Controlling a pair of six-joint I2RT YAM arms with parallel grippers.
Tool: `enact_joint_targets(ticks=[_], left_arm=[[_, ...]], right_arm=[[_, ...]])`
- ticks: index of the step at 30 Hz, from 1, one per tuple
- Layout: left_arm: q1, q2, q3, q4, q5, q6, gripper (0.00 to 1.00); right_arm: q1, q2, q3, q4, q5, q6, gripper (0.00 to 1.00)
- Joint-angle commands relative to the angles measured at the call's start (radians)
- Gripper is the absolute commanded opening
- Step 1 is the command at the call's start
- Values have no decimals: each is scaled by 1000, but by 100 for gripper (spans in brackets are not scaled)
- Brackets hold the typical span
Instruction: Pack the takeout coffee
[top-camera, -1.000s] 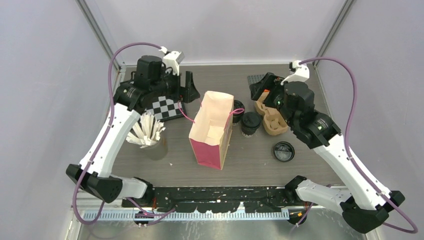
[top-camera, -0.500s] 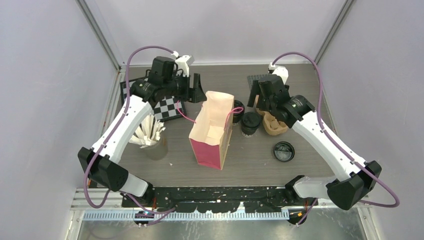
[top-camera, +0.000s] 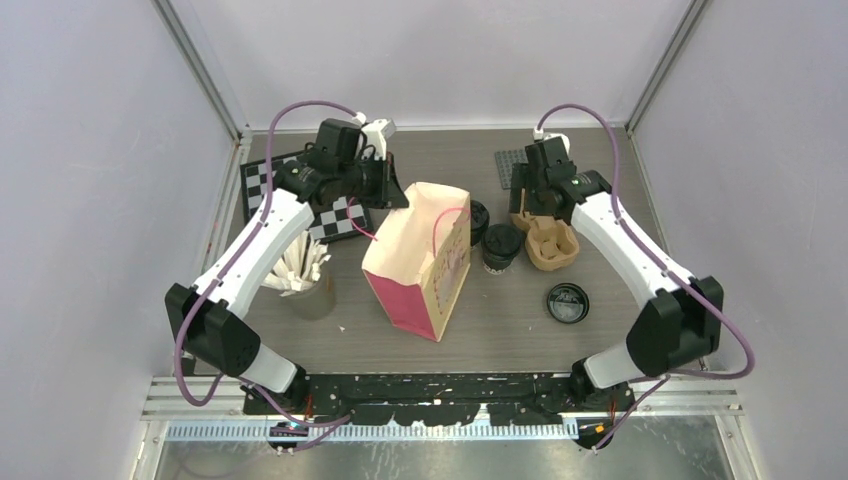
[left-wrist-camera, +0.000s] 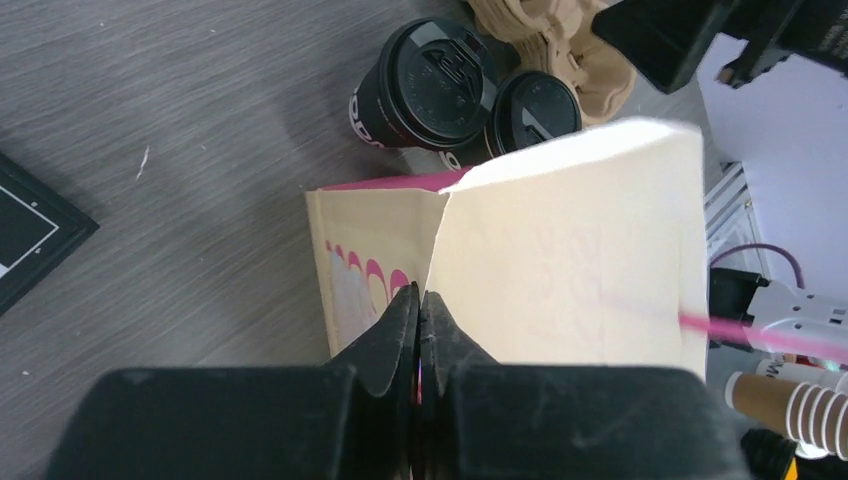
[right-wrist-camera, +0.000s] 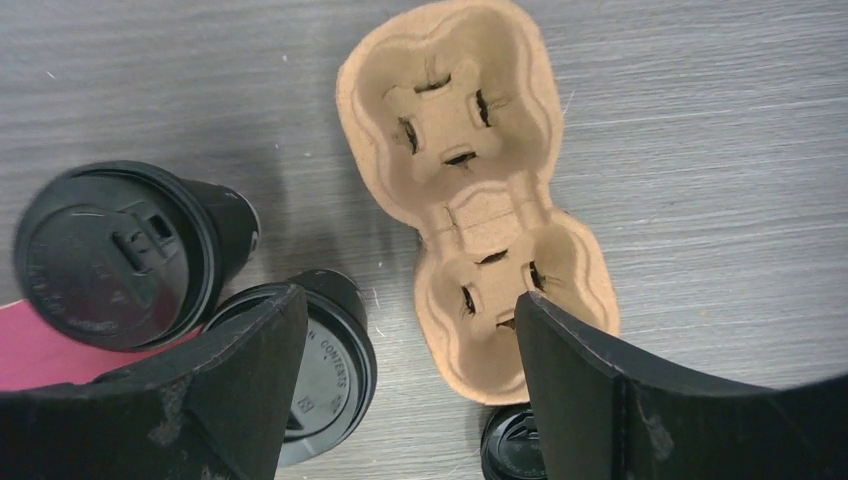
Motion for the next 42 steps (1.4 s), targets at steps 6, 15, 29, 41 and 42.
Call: enact_joint_targets(ticks=[6, 15, 29, 41, 42], left_arm=[[-3, -44, 27, -64, -186, -294, 0], [23, -14, 91, -171, -316, -385, 0], [32, -172, -56, -99, -493, -407, 0], [32, -185, -90, -89, -439, -420, 27], [32, -186, -87, -93, -437, -417, 31]], right_arm=[[-73, 113, 75, 18, -138, -175, 79], [-175, 184, 84, 3, -178, -250, 72], [-212, 298, 135, -37, -287, -307, 63], [-213, 353, 135, -38, -283, -308, 59], [-214, 354, 135, -38, -283, -308, 58]])
